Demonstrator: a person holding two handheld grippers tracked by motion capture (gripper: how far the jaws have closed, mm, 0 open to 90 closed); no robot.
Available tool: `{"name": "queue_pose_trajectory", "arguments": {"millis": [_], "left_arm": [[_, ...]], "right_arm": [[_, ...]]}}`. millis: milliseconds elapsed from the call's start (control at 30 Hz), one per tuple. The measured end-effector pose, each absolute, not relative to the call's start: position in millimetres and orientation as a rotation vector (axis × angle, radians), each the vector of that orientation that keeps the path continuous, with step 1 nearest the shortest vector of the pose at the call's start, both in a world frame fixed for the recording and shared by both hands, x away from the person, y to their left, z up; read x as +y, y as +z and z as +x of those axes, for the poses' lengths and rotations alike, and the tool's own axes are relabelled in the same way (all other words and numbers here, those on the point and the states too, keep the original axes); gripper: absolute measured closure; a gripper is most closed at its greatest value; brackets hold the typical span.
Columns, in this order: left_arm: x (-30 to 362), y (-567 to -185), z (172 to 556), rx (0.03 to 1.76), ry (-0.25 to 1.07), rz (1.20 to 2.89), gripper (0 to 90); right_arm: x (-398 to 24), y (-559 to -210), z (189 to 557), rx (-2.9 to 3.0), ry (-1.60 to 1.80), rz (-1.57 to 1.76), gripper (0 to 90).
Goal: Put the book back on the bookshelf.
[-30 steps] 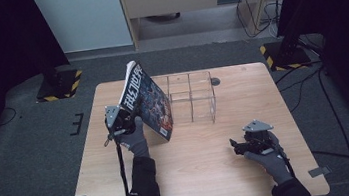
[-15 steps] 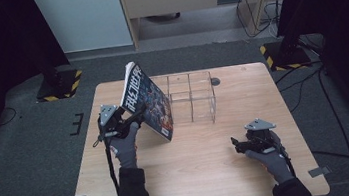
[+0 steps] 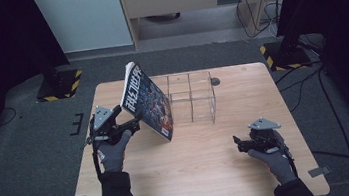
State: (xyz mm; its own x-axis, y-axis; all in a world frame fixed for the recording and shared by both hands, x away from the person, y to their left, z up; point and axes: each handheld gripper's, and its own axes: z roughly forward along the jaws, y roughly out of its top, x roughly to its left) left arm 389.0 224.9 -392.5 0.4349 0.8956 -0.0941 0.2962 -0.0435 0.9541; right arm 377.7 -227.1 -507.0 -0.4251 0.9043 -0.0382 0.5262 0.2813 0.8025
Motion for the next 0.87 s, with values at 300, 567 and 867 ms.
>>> {"name": "queue_pose_trajectory", "arguments": {"millis": [300,567,867], "left_arm": [[225.1,-400.6,370.9,1.001,0.648,1.746,12.9],[234.2,-435.8,354.6,1.001,0.565,1.87,13.1],[260.8,-476.3,345.4,1.092,0.52,1.975,12.4]], "right_arm": [[-229.7,-504.9,374.6,2.048,1.014,1.285,12.8],[-237.6,-504.3,371.6,2.046,1.013,1.291,12.2],[-247.7,-507.8,372.3,2.048,0.984,1.311,11.2]]}}
